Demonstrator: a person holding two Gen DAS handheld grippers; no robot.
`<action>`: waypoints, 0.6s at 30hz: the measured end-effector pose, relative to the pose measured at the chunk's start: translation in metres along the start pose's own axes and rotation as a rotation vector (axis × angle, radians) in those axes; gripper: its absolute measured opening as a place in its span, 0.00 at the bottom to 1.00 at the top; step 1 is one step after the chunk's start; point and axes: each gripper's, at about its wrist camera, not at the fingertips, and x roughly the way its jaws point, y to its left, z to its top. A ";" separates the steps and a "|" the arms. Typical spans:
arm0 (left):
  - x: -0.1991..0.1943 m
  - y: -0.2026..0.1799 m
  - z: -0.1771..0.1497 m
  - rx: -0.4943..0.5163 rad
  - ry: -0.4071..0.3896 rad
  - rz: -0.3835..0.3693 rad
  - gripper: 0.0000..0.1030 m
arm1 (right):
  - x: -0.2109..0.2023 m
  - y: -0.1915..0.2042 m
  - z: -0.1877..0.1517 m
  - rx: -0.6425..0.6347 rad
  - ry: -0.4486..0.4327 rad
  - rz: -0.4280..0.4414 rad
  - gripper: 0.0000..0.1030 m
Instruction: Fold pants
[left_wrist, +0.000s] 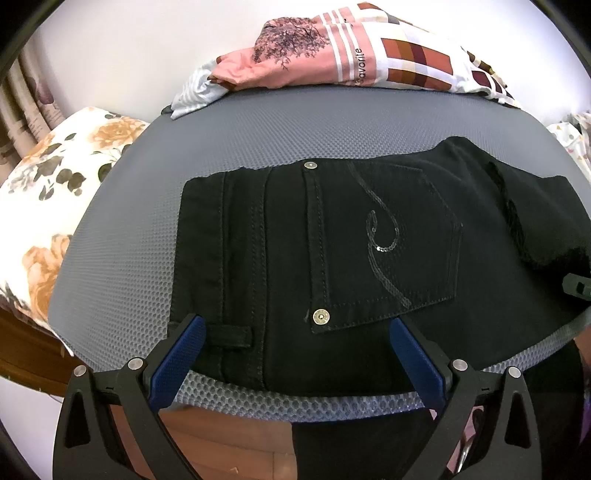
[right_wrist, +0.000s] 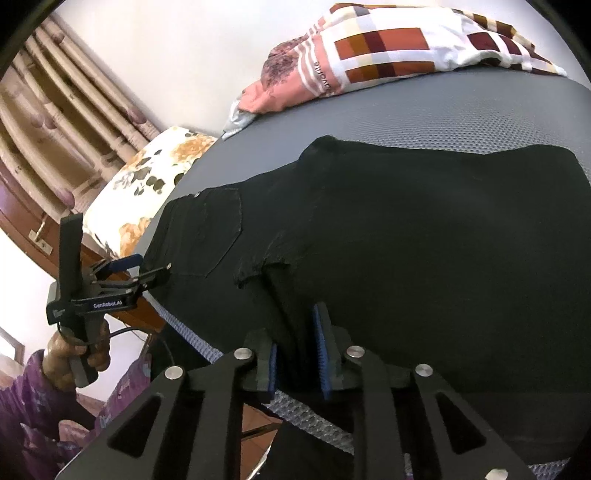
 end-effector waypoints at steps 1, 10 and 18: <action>0.000 0.000 0.000 0.002 0.000 0.001 0.97 | 0.000 0.001 -0.001 -0.003 0.003 0.004 0.23; 0.002 -0.002 0.000 0.009 0.006 0.003 0.97 | 0.009 0.017 -0.005 -0.061 0.064 0.083 0.36; 0.003 -0.005 -0.001 0.024 0.008 0.008 0.97 | 0.007 0.019 -0.008 -0.065 0.075 0.177 0.41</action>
